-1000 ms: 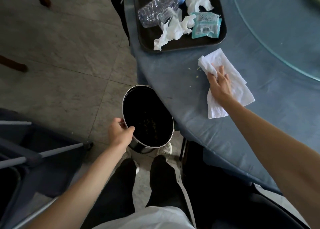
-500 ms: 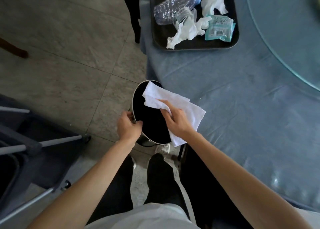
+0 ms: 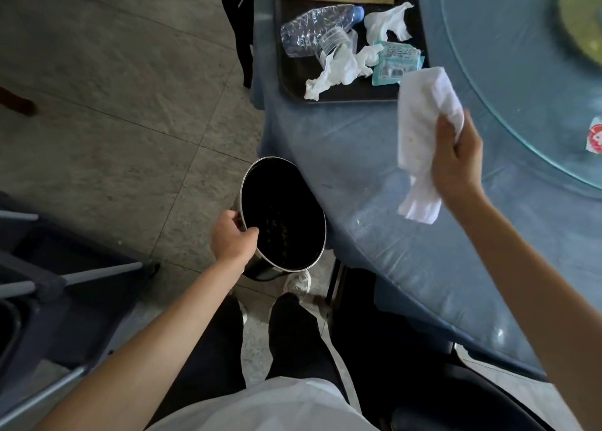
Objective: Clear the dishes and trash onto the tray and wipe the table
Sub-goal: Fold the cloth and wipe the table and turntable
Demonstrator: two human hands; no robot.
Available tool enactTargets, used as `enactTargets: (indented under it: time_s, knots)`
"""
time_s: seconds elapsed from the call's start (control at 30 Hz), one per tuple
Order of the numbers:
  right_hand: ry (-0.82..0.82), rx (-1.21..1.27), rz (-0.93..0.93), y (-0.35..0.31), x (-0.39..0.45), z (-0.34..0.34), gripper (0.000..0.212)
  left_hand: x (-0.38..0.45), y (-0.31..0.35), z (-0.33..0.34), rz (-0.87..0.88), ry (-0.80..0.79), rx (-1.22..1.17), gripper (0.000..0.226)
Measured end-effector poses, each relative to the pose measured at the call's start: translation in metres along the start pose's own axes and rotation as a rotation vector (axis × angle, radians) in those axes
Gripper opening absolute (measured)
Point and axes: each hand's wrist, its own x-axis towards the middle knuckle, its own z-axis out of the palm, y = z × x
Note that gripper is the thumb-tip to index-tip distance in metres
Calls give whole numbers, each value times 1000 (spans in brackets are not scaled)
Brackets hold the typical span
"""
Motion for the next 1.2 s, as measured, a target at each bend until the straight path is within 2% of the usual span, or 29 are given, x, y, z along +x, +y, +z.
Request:
enactTargets:
  time_s: [0.07,0.13,0.23,0.3,0.33,0.63,0.77,0.93,1.07,1.2]
  knots:
    - [-36,-151,51,23,20,-9,26,2,2,2,11,-6,4,31]
    - [-135,-282,128,53,34,-11,46,5,4,4,11,-12,13,31]
    - [-438,-528,248,92,41,0,63,7,5,7,6,-7,25,33]
    - [-611,-707,214,111,39,9,68,8,4,8,6,-2,37,34]
    - [-642,-766,184,118,37,13,71,9,4,8,5,-1,40,34]
    - [-405,-871,126,129,32,28,73,14,1,8,15,-31,63,34]
    - [-410,-880,167,138,48,24,72,16,1,9,4,-39,81,41]
    - [-353,-833,191,129,21,45,70,12,-1,12,6,-20,25,40]
    - [-354,-810,123,109,-13,64,70,8,-2,10,-19,-16,-18,39]
    - [-437,-781,27,85,-62,97,70,5,-1,7,-30,-12,-64,39]
